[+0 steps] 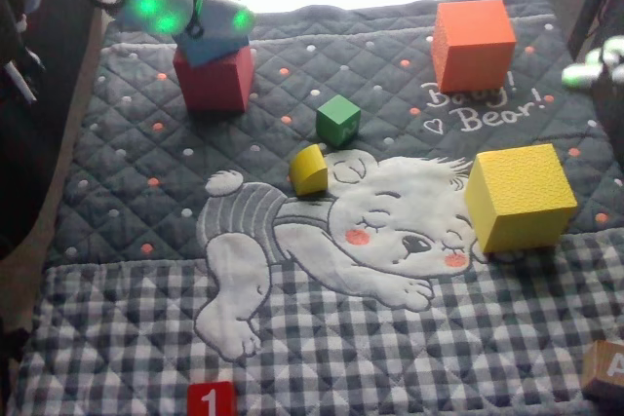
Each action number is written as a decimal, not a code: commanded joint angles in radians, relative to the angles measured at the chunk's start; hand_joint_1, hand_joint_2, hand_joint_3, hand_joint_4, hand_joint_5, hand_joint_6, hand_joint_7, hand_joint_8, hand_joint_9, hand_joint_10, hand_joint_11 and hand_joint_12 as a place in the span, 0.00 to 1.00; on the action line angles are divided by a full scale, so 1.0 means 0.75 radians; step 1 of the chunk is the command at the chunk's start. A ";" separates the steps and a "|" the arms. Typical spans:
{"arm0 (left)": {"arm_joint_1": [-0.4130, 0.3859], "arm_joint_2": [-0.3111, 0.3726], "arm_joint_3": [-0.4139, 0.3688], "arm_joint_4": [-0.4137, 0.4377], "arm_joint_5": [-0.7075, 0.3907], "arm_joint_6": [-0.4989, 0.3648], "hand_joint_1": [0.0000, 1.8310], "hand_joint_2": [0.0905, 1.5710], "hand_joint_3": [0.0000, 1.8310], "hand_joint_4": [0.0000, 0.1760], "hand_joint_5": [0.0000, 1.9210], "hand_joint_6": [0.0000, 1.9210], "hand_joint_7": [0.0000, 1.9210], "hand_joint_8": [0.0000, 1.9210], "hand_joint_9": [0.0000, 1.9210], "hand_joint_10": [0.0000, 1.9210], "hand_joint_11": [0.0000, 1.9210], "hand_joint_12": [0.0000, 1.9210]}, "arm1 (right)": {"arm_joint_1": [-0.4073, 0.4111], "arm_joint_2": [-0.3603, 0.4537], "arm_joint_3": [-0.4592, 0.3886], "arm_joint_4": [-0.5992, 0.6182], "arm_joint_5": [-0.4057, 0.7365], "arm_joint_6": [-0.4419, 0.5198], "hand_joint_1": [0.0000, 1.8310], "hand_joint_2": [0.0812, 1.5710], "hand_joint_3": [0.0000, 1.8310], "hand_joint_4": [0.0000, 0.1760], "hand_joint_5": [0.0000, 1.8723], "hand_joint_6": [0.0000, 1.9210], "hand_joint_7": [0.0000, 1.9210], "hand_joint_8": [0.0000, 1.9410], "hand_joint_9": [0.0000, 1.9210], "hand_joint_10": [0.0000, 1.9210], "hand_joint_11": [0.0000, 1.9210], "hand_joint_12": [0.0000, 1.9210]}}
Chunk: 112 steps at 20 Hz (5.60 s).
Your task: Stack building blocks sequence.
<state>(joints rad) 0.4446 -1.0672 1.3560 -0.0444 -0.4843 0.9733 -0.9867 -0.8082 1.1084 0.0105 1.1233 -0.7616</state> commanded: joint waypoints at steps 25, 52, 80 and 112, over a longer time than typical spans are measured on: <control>0.735 0.313 -0.527 -0.207 -1.000 -0.107 0.37 0.58 0.00 0.70 0.04 0.00 0.00 0.00 0.00 0.00 0.00 0.00 | 0.207 -0.248 0.135 -0.237 -0.123 0.125 0.50 0.69 0.00 0.20 0.32 0.01 0.42 0.02 0.43 0.27 0.27 0.72; 0.733 0.277 -0.500 -0.178 -0.972 -0.164 0.37 0.57 0.00 0.89 0.05 0.00 0.00 0.00 0.00 0.00 0.00 0.00 | 0.798 -0.546 0.643 0.033 -0.434 -0.022 0.62 0.72 0.00 0.00 0.48 0.56 0.65 0.53 0.68 0.71 0.60 0.86; 0.725 0.265 -0.488 -0.169 -0.972 -0.188 0.39 0.58 0.00 0.68 0.06 0.00 0.00 0.00 0.00 0.00 0.00 0.00 | 0.748 -0.590 0.650 0.058 -0.446 -0.022 0.59 0.73 0.00 0.00 0.46 0.60 0.55 0.41 0.55 0.51 0.46 0.69; 0.783 0.303 -0.519 -0.236 -1.194 -0.201 0.37 0.58 0.00 0.84 0.06 0.00 0.01 0.00 0.00 0.00 0.01 0.00 | 0.574 -0.273 0.296 0.075 0.090 -0.022 0.35 0.56 0.00 1.00 0.00 0.00 0.00 0.00 0.00 0.00 0.00 0.01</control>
<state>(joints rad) 1.0470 -0.8429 0.9642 -0.2188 -1.2343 0.8295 -0.5865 -1.0103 1.3106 0.0490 1.0405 -0.7803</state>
